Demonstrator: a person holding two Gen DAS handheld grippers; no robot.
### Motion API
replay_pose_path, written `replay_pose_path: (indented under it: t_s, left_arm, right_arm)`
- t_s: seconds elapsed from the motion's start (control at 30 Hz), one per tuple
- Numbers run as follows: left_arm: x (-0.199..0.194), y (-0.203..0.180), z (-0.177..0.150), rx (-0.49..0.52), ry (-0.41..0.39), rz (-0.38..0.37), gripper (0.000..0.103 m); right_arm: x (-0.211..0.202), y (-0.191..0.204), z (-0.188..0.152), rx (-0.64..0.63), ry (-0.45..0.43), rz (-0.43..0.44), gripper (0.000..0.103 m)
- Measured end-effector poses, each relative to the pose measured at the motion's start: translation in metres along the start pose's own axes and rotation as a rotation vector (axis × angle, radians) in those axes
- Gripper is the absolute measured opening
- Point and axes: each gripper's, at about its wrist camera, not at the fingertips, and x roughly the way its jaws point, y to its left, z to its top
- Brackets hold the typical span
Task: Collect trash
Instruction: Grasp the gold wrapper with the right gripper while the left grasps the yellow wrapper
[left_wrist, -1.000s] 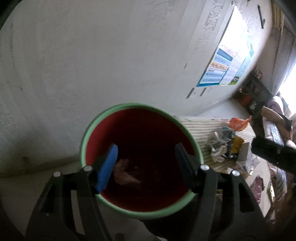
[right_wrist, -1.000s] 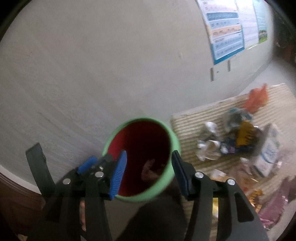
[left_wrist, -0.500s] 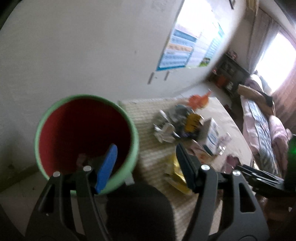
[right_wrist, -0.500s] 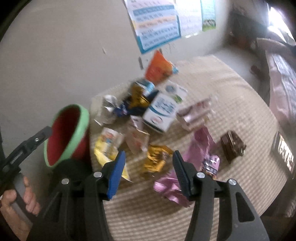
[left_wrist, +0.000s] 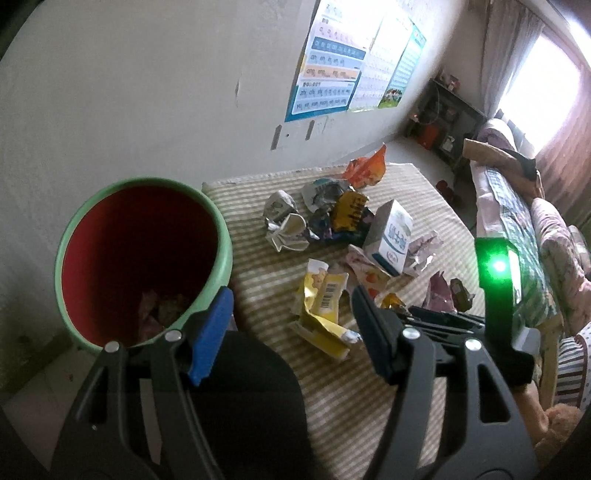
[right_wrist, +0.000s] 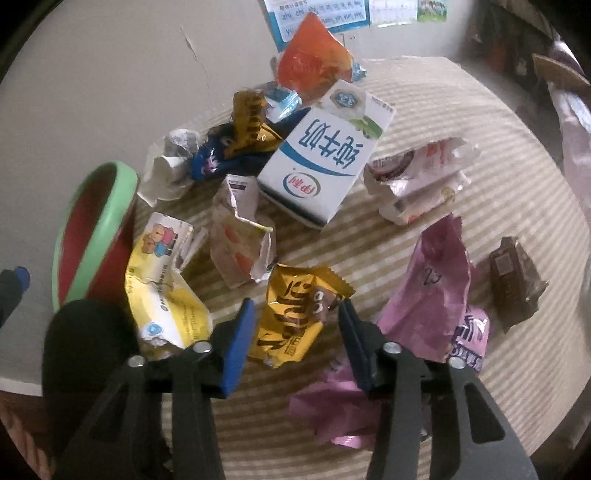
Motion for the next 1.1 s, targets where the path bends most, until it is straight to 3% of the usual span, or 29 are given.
replay_pose_path:
  t_s: [0.1,0.3,0.37,0.47,0.63,0.83,1.1]
  left_arm:
    - [0.004,-0.004,-0.001,0.015,0.008,0.002,0.064]
    - [0.01,-0.005,-0.004,0.02,0.023,-0.006,0.064]
    - [0.01,-0.004,-0.004,0.022,0.022,-0.004,0.064]
    - [0.011,0.0,-0.004,0.013,0.023,-0.002,0.064]
    - [0.019,0.003,-0.003,0.001,0.039,-0.006,0.064]
    - [0.045,-0.016,0.001,0.048,0.102,-0.051,0.064]
    - [0.097,-0.045,0.002,0.12,0.217,-0.033,0.064]
  right_arm:
    - [0.001,-0.002,-0.001,0.0,0.005,-0.008,0.033]
    - [0.006,0.016,-0.004,-0.09,0.017,-0.057,0.035]
    - [0.009,0.02,-0.005,-0.102,0.022,-0.04,0.032]
    - [0.014,0.014,-0.007,-0.039,0.046,0.03,0.02]
    - [-0.01,0.001,-0.012,0.036,-0.025,0.109,0.018]
    - [-0.065,-0.016,-0.025,0.083,-0.152,0.131,0.018]
    - [-0.073,-0.025,-0.034,0.128,-0.172,0.149,0.018]
